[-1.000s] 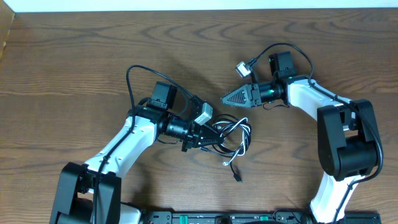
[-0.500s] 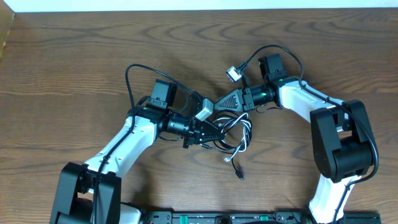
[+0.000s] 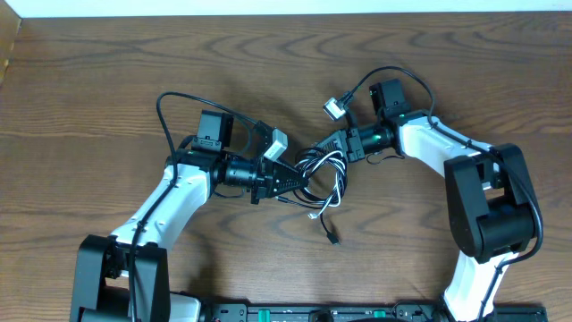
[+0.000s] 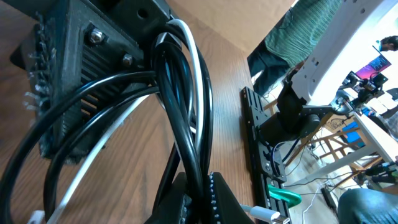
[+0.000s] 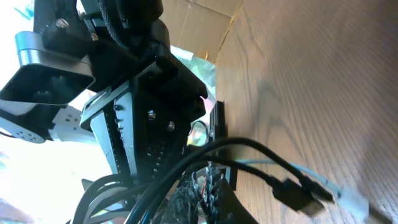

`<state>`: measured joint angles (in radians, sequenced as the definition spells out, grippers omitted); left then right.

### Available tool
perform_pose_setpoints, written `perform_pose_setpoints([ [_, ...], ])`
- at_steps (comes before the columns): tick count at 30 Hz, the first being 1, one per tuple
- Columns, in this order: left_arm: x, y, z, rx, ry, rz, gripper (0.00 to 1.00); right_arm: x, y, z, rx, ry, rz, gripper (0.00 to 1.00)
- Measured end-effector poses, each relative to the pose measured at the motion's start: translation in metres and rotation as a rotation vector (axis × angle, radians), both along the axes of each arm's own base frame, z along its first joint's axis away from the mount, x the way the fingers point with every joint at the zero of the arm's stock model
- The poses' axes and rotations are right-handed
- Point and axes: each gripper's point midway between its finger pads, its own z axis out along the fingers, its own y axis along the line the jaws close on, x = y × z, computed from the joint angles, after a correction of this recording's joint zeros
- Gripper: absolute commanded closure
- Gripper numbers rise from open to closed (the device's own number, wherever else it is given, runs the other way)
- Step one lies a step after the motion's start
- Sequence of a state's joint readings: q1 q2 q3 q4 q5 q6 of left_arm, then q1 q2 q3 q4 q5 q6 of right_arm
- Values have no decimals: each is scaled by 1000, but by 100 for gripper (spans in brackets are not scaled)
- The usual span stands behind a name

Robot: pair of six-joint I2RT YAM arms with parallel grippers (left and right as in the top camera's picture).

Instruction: Untangle cables

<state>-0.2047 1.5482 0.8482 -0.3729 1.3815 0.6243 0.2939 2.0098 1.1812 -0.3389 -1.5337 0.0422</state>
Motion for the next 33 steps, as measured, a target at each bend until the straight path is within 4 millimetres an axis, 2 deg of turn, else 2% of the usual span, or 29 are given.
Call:
perform_pose_setpoints([
  [3,0,0,0,0,3,1,93,-1,3,1,7,-24,8,89],
  [6,0,0,0,2,19,4,93,2,4,1,11,-56,7,90],
  [7,0,0,0,2,23,5,93,3,4,-1,2,-62,2,94],
  [9,0,0,0,3,32,7,92,8,3,-9,-48,-58,-27,99],
  [12,-1,0,2,-5,46,6,92,21,-4,-27,-157,-50,-95,99],
  [14,-1,0,3,-12,51,3,92,28,-6,-28,-168,-74,-117,99],
  [18,-2,-1,4,-19,53,-1,93,38,-4,-18,-117,-137,-122,99],
  [23,-2,-1,5,-22,54,-2,92,40,2,-1,-40,-185,-96,99],
  [33,-2,-1,5,-23,54,-2,93,28,21,9,0,-197,-34,99],
])
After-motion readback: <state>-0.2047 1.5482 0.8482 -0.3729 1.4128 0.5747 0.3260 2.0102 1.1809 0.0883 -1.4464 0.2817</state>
